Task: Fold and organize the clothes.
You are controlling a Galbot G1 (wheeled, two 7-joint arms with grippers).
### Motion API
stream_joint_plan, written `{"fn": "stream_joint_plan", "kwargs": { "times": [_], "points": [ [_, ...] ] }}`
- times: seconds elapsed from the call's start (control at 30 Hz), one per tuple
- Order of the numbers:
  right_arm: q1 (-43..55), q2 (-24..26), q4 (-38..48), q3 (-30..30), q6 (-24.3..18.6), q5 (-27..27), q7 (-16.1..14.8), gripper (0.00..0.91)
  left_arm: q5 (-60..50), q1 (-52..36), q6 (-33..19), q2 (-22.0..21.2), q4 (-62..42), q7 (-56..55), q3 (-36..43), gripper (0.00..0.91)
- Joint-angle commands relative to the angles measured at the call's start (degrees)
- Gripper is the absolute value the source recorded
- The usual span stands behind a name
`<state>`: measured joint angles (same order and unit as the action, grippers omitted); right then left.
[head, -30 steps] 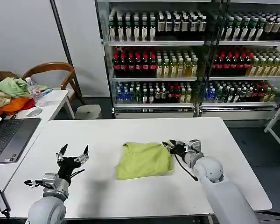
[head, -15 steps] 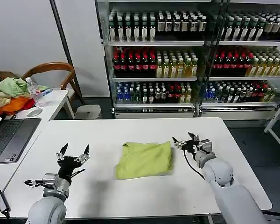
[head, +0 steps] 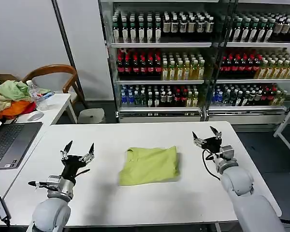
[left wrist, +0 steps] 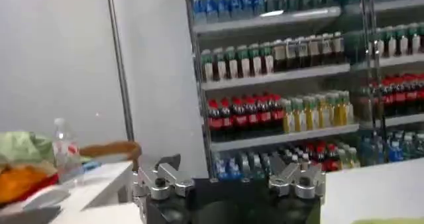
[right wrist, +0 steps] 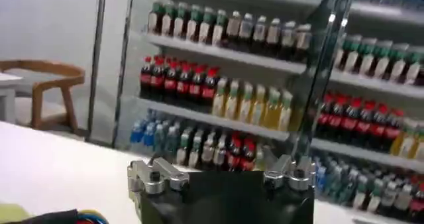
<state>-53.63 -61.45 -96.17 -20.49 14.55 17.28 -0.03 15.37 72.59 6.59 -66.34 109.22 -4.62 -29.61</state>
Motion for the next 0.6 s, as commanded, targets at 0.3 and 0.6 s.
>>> {"fn": "stream_joint_plan", "kwargs": {
  "times": [0.3,0.6],
  "points": [
    [-3.2,0.4,-0.5,-4.0,-4.9,-2.7,0.0,0.907,-3.8,-3.2,-9.2,0.0,-4.8,5.1,-0.4,0.907],
    [-4.6,0.0,-1.0,-4.8,-6.2,-4.2,-0.8,0.907,-3.0,-2.9,-6.9,0.1,-3.6,3.4,0.8,0.907]
  ]
}}
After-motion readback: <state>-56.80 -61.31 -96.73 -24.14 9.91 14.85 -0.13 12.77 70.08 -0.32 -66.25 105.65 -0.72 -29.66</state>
